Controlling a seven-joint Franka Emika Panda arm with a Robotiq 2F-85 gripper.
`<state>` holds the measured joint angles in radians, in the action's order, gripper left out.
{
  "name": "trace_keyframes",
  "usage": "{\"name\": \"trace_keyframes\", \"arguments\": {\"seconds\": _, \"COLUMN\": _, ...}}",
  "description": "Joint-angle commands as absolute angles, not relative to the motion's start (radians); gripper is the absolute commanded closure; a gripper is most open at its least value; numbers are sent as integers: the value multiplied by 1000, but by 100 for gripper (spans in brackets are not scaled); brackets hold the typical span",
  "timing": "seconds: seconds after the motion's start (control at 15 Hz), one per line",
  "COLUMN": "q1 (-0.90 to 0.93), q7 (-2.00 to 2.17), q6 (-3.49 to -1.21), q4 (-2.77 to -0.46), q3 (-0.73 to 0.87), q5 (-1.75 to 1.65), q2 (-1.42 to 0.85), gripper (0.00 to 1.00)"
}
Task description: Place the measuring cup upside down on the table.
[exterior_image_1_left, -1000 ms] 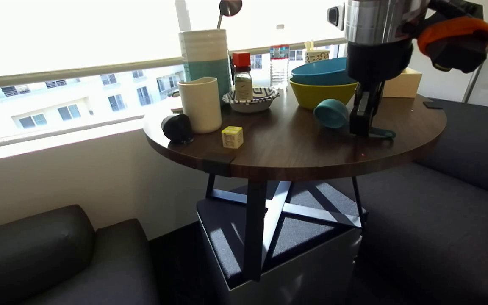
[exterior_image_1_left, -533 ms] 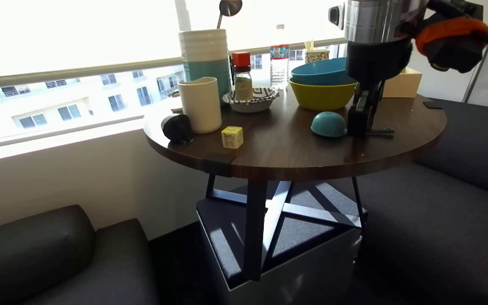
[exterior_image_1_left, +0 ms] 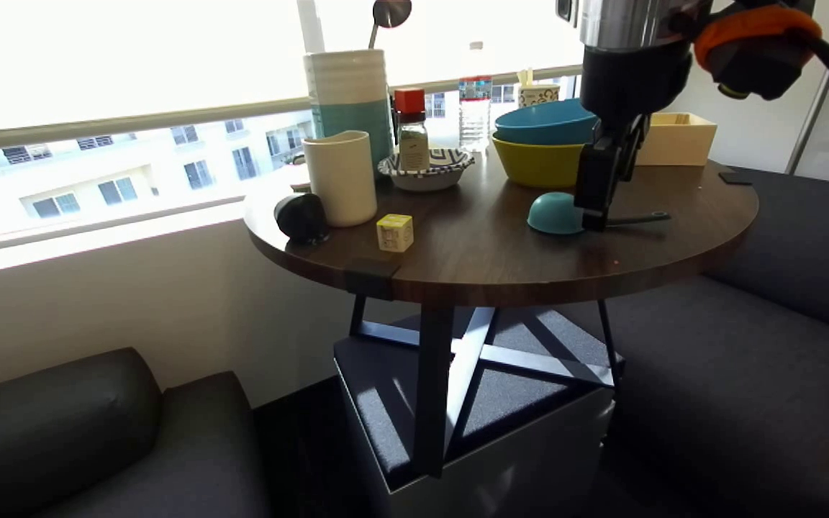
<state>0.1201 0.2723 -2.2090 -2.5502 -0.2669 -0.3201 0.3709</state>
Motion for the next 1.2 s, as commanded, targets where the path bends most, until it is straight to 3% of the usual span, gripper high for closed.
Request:
{"name": "trace_keyframes", "arguments": {"seconds": 0.0, "q1": 133, "q7": 239, "q6": -2147, "q4": -2492, "q3": -239, "q5": -258, "q2": 380, "gripper": 0}}
{"name": "trace_keyframes", "arguments": {"seconds": 0.67, "q1": 156, "q7": 62, "q6": -1891, "q4": -2341, "q3": -141, "q5": 5, "q2": 414, "gripper": 0}}
{"name": "trace_keyframes", "arguments": {"seconds": 1.13, "q1": 144, "q7": 33, "q6": -1880, "q4": -2328, "q3": -138, "q5": 29, "q2": 413, "gripper": 0}}
